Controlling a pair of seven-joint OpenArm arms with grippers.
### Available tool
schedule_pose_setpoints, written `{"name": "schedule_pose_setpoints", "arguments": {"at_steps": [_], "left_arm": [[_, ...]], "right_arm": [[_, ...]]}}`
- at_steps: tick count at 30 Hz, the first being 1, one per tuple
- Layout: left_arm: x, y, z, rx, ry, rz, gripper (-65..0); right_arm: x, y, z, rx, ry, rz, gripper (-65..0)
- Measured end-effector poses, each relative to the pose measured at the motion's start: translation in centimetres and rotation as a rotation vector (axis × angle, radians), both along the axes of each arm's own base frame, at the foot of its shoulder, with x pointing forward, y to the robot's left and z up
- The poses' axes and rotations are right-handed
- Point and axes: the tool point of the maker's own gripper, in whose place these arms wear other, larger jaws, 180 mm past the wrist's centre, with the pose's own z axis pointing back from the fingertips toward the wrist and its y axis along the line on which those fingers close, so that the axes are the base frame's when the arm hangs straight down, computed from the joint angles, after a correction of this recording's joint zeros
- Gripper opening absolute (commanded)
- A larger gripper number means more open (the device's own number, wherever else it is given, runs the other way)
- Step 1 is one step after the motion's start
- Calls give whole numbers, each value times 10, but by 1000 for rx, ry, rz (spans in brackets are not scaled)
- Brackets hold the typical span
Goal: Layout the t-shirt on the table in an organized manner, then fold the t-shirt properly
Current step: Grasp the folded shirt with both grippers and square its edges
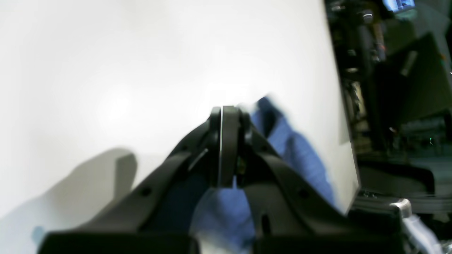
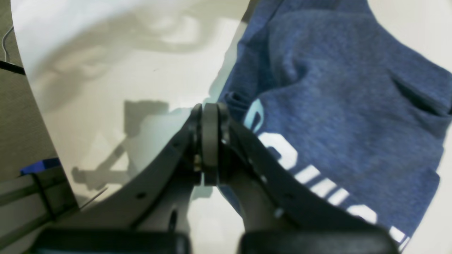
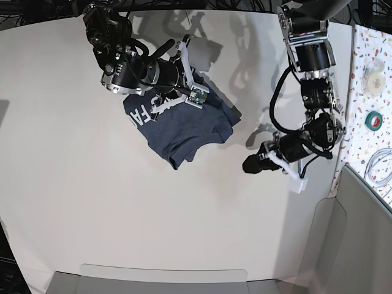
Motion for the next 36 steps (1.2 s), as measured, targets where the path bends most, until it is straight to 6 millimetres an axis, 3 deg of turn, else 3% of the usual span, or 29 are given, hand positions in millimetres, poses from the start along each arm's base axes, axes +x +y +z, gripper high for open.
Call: {"name": "schedule_pose_setpoints", "arguments": {"at_steps": [4,8,13,16,19,21,26,31,36], "left_arm": [[-30,23,-22,61,51,19,-650],[-52,33,-41,87,105,25,-650],[-86,35,-68,84,193,28,-650],[-98,36,-76,86,223,28,-650],[-106,33,-66,109,192,13,-650],[-103,30,-52,128,141,-1,-650],[-98,18,-20,147,32,-25,-650],[-99,5,4,158,-49,-54,-650],[-99,5,4,155,-47,-46,-650]], "right_arm": [[-4,3,9,60,27,44,-650],[-4,15,39,251,71,62,-650],[20,-8,78,461,74,-41,-650],[46,-38,89,510,19,-181,-650],[66,-77,74,444,-2,-327,-650],[67,-88,60,429,32,-378,-650],[60,-73,35,465,136,-419,-650],[56,-88,-20,327,244,-519,-650],[48,-85,-44,246,294,-518,-650]]}}
